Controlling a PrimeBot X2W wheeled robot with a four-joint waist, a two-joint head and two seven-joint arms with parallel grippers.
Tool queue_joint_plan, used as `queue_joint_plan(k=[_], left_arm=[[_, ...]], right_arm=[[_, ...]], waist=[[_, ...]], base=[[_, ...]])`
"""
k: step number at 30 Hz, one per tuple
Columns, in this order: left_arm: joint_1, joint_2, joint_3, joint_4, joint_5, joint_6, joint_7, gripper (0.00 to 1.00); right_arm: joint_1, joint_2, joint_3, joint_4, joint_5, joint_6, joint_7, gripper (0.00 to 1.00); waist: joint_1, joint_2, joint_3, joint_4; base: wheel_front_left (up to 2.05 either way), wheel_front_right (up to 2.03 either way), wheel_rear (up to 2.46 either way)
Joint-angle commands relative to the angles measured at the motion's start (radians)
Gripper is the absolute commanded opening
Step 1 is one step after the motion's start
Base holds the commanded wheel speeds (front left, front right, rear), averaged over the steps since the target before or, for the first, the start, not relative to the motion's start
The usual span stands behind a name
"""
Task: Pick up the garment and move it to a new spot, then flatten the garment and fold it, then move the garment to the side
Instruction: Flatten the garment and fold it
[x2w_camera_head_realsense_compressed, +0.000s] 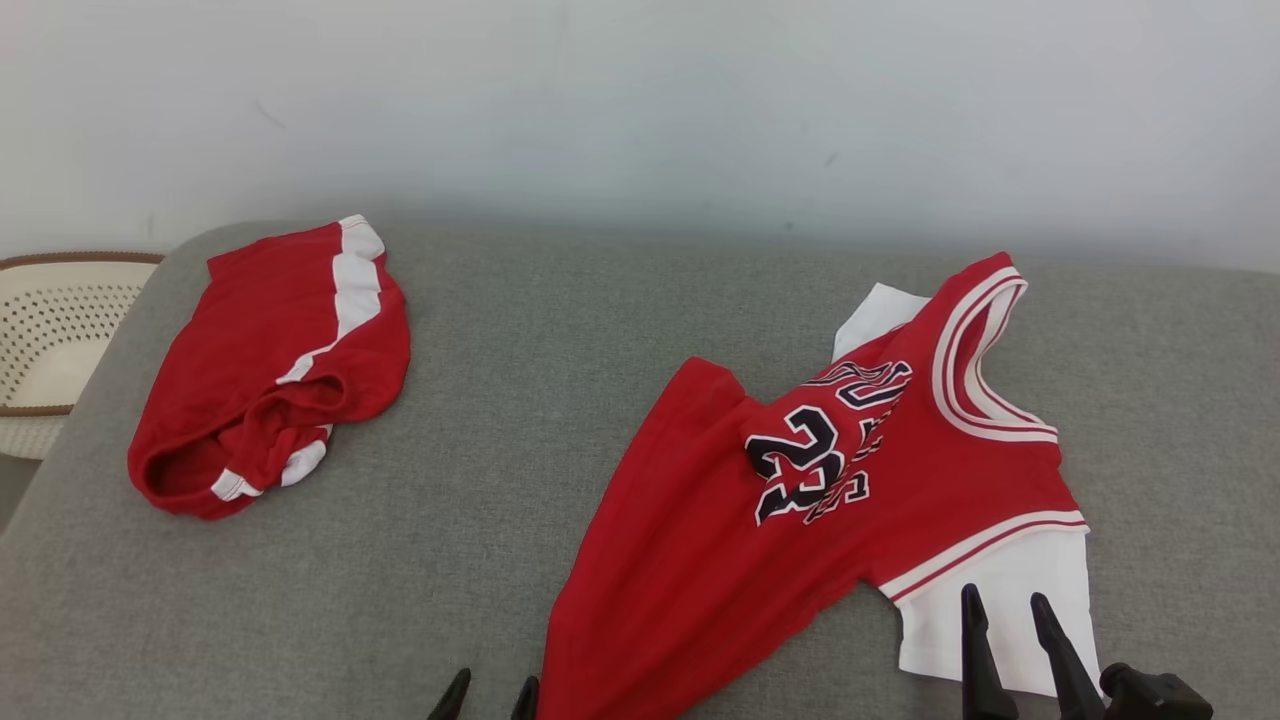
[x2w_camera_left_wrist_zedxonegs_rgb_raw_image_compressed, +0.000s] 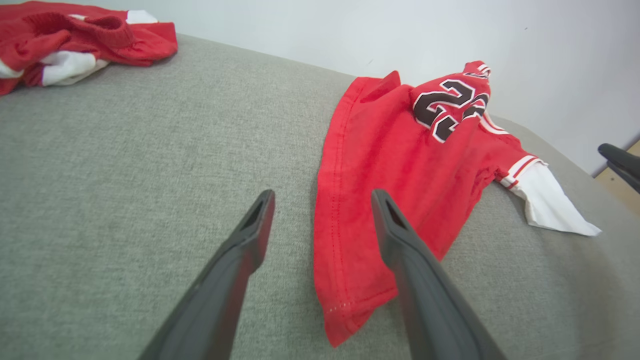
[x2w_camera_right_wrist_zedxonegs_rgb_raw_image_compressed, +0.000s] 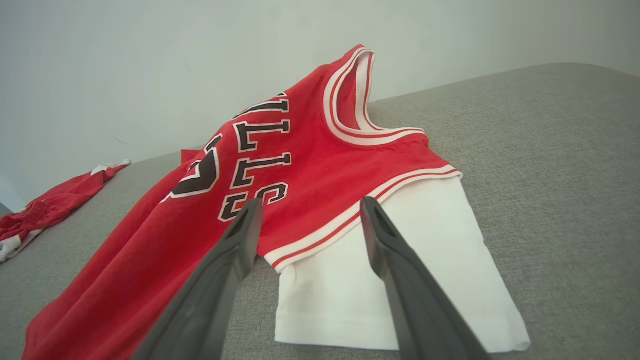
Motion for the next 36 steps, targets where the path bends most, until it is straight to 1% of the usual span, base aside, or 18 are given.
queue_joint_plan(k=[1, 7, 15, 21, 25, 29, 31, 36], left_arm=[[-0.006, 0.002, 0.005, -0.004, 0.006, 0.004, -0.005, 1.00], [0.004, -0.005, 0.073, -0.079, 0.019, 0.036, -0.005, 1.00], [0.005, -0.009, 0.177, -0.147, 0.041, 0.068, -0.005, 1.00], [0.022, -0.007, 0.237, -0.169, 0.066, 0.071, -0.005, 1.00], [0.031, -0.002, 0.255, -0.174, 0.089, 0.073, -0.005, 1.00], [0.033, -0.002, 0.273, -0.176, 0.100, 0.079, -0.005, 1.00], [0.040, -0.004, 0.291, -0.176, 0.086, 0.079, -0.005, 1.00], [0.053, -0.006, 0.297, -0.175, 0.079, 0.081, -0.005, 1.00]], right_arm=[[0.003, 0.000, -0.001, 0.001, -0.007, 0.000, -0.002, 1.00], [0.003, 0.000, -0.031, -0.024, -0.010, 0.000, -0.002, 1.00], [0.000, -0.003, -0.084, -0.075, -0.062, 0.000, -0.002, 1.00], [0.017, -0.007, -0.132, -0.103, -0.103, 0.000, -0.002, 1.00], [0.028, -0.009, -0.141, -0.118, -0.126, 0.000, -0.001, 1.00], [0.049, -0.006, -0.139, -0.128, -0.137, 0.000, 0.003, 1.00], [0.060, -0.004, -0.134, -0.133, -0.135, 0.000, 0.005, 1.00], [0.059, -0.002, -0.116, -0.133, -0.148, 0.000, 0.014, 1.00]], waist=[[-0.0001, 0.0000, -0.004, -0.006], [-0.0001, 0.0000, -0.009, -0.028], [-0.0001, 0.0000, -0.019, -0.063], [-0.0001, 0.0000, -0.029, -0.092], [-0.0001, 0.0000, -0.037, -0.106], [-0.0001, 0.0000, -0.048, -0.116], [-0.0001, 0.0000, -0.056, -0.120], [-0.0001, 0.0000, -0.065, -0.124]], base=[[0.00, 0.00, 0.00], [0.00, 0.00, 0.00], [0.00, 0.00, 0.00], [0.00, 0.00, 0.00], [0.00, 0.00, 0.00], [0.00, 0.00, 0.00], [0.00, 0.00, 0.00], [0.00, 0.00, 0.00]])
